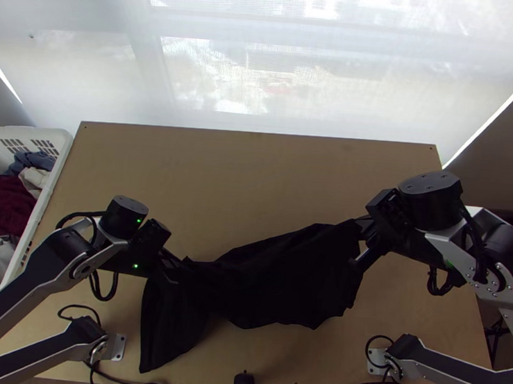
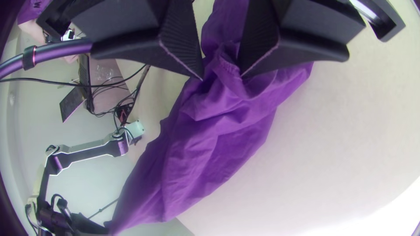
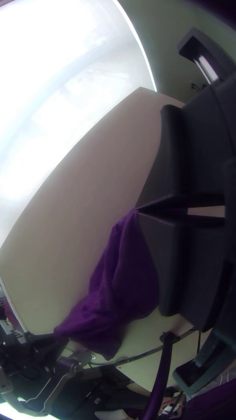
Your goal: Fold the t-shirt
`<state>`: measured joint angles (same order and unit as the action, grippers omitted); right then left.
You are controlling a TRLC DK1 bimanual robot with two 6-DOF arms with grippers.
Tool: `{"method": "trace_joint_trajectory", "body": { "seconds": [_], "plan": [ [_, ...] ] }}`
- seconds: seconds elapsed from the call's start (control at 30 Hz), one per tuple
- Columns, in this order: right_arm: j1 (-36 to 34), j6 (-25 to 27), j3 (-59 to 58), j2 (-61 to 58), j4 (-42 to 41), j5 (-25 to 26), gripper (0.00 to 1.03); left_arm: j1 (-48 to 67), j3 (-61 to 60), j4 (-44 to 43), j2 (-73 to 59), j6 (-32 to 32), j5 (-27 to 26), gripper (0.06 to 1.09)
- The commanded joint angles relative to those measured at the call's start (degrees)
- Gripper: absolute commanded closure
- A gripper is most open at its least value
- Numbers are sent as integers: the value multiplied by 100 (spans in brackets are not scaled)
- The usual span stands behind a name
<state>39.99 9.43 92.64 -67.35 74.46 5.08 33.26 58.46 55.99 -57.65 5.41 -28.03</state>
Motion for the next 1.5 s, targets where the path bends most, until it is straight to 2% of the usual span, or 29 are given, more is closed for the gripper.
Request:
{"method": "trace_joint_trajectory", "body": {
  "seconds": [0.0, 0.07, 0.1, 0.3, 0.57, 0.73, 1.2, 1.47],
  "plan": [
    [-8, 6, 8, 3, -1, 2, 100, -47, 122, -9, -80, 30, 8, 85],
    [-8, 6, 17, 3, -1, 2, 100, -47, 113, -18, -98, 13, 8, 104],
    [-26, 15, 26, 3, -1, 2, 100, -47, 113, -18, -98, 4, 8, 105],
    [-202, 94, 298, -15, -10, 10, 100, -337, 526, 88, -141, -189, 131, 105],
    [-808, 437, 1274, -173, -36, 151, 100, -1647, 2372, 554, -379, -928, 316, 105],
    [-958, 683, 1801, -173, -36, 459, 100, -2218, 3400, 475, -379, -1165, 711, 105],
    [-896, 1166, 3506, -199, -634, 977, 100, -2535, 5905, 290, -493, -1174, 1080, 105],
    [-861, 1878, 3955, -147, -1240, 977, 100, -2543, 6573, -88, -493, -1183, 1942, 105]
  ]
}}
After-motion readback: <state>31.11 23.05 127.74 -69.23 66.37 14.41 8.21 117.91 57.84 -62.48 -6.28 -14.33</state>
